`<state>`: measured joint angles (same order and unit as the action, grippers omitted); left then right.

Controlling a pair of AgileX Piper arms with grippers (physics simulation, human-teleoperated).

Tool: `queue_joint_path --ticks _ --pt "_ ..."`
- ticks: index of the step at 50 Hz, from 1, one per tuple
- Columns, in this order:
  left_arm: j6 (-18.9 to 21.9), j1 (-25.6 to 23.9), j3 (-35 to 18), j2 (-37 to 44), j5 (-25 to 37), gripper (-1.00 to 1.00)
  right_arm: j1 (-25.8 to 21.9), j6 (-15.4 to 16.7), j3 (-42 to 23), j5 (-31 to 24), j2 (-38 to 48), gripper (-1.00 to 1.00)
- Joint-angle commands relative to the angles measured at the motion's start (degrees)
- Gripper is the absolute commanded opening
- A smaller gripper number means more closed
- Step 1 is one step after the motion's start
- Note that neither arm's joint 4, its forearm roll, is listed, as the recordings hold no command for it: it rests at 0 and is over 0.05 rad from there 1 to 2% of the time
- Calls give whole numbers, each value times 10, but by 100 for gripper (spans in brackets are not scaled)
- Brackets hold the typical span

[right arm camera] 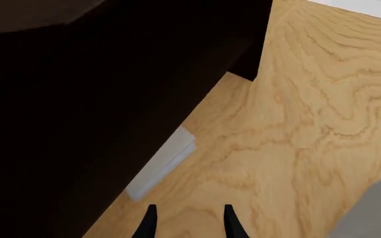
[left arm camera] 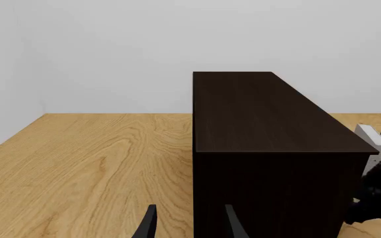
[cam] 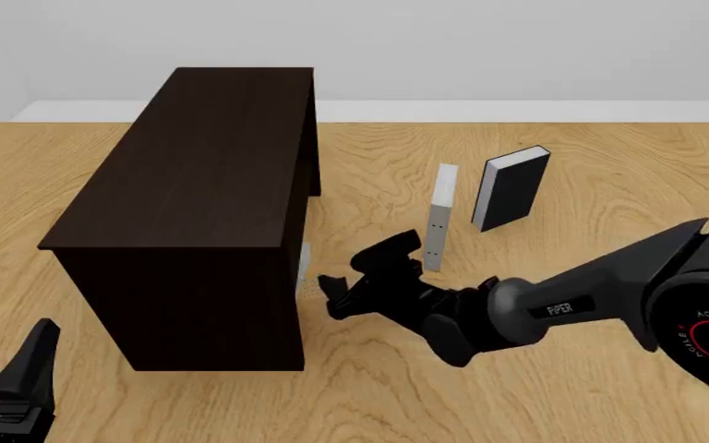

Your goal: Pick up the book on the right and place it under the cabinet shelf.

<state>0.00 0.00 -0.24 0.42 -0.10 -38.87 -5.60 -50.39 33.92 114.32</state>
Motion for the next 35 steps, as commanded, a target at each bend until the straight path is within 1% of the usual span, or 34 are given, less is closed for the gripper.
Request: queue_joint_path --ticks 1,9,18,25,29,33,35 --pt "0 0 0 0 0 100 16 4 62 22 -50 100" --pt "0 0 0 0 0 100 23 4 122 36 -109 100" --pt "0 0 0 0 0 100 36 7 202 48 -202 100" --pt "0 0 0 0 0 100 42 10 255 44 -276 100" --pt "0 0 0 0 0 100 42 7 283 37 -321 100" --pt "0 0 0 0 0 100 52 7 310 36 -355 100" --pt "0 0 0 0 0 100 59 5 327 25 -388 100"
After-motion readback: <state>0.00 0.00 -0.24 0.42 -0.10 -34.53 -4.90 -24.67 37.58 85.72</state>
